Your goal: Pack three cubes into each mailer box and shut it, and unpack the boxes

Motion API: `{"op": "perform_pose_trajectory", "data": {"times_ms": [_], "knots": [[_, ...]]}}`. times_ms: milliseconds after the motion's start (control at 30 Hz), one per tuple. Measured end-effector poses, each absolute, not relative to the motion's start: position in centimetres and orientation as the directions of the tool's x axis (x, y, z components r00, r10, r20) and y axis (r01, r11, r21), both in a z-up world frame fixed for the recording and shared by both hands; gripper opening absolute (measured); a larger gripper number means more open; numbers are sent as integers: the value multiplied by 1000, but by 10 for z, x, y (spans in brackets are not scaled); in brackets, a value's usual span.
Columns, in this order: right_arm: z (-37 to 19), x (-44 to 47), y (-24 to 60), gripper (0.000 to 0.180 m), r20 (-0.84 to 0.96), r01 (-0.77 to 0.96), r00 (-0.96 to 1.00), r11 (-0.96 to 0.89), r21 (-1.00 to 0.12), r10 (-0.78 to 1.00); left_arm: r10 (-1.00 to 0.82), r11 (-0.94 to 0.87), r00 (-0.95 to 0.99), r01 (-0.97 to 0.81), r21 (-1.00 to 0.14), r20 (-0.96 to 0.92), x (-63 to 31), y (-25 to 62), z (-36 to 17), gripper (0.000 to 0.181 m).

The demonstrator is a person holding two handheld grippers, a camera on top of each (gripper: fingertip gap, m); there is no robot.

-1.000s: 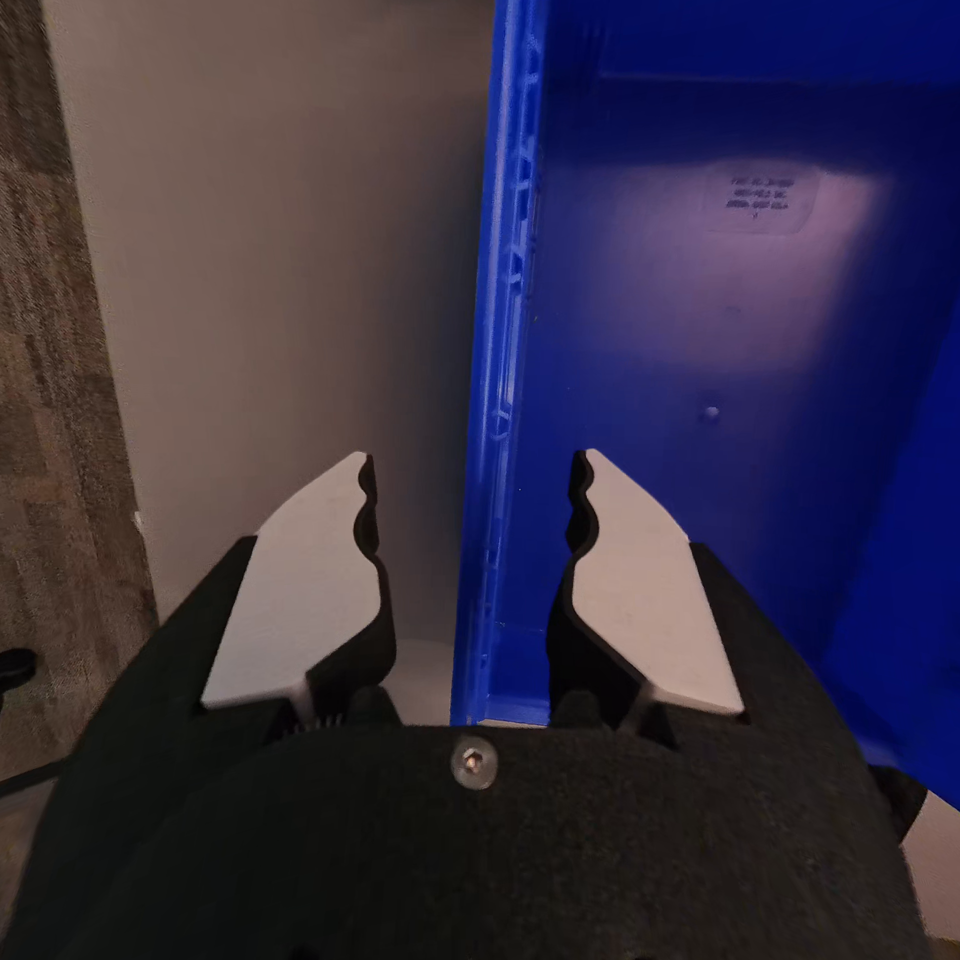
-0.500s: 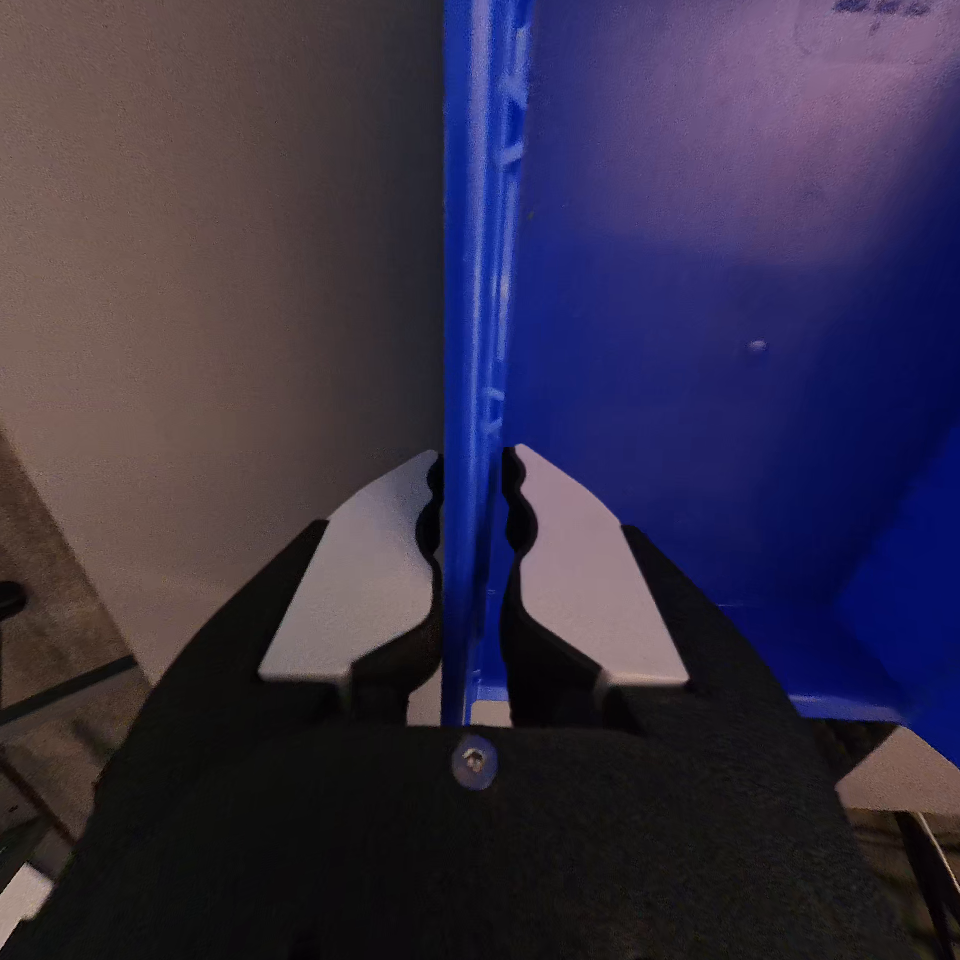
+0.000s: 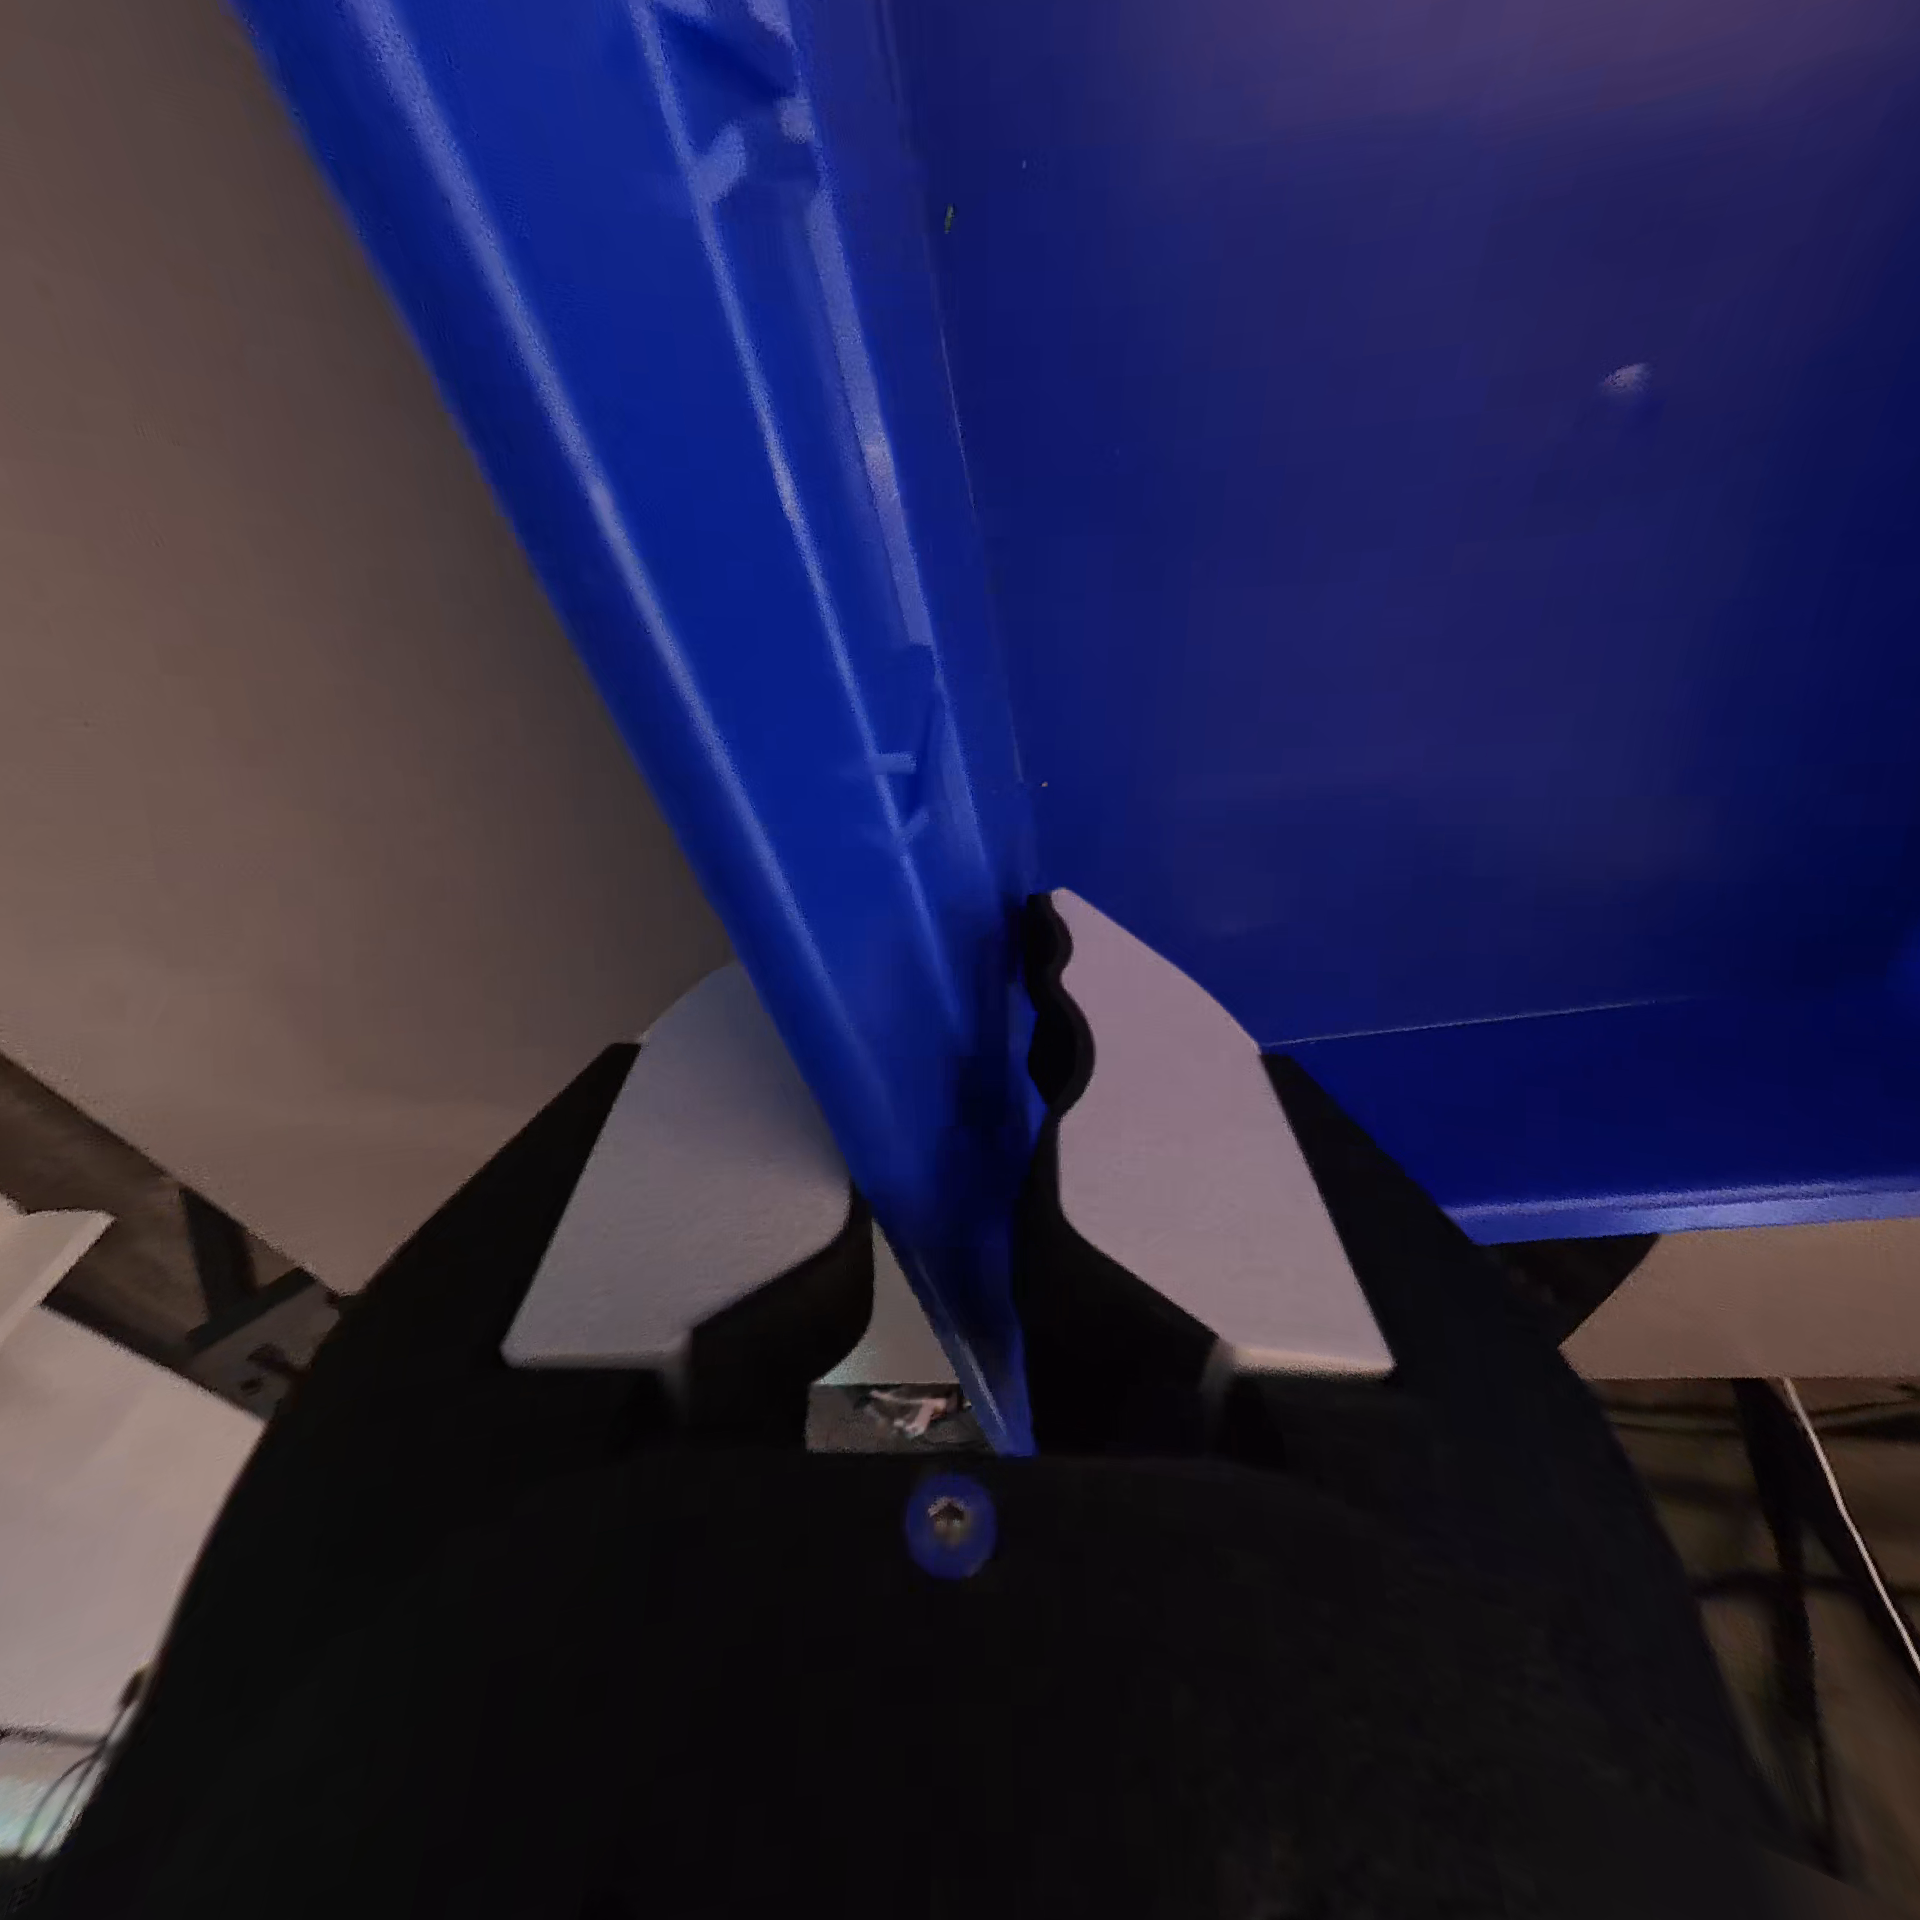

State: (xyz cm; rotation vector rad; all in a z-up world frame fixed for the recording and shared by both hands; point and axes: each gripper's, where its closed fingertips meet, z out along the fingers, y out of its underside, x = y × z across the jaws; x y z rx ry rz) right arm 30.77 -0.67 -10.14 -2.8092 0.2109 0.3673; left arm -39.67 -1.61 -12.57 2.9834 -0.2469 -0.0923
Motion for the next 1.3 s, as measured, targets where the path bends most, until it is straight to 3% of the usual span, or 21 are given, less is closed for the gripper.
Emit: {"op": "perform_pose_trajectory", "data": {"times_ms": [467, 1133, 1300], "knots": [[-102, 243, 9, 8, -145, 89, 982, -973, -215, 121, -368, -917, 912, -324, 232, -182, -326, -17, -125, 55], [-104, 181, 24, 11, -46, 258, 961, -941, -217, 274, -449, -885, 866, -397, 243, -220, -287, -20, -126, 65], [-102, 182, 18, 30, -115, 235, 958, -949, -211, 263, -470, -871, 863, -421, 251, -183, -285, -23, -127, 67]]}}
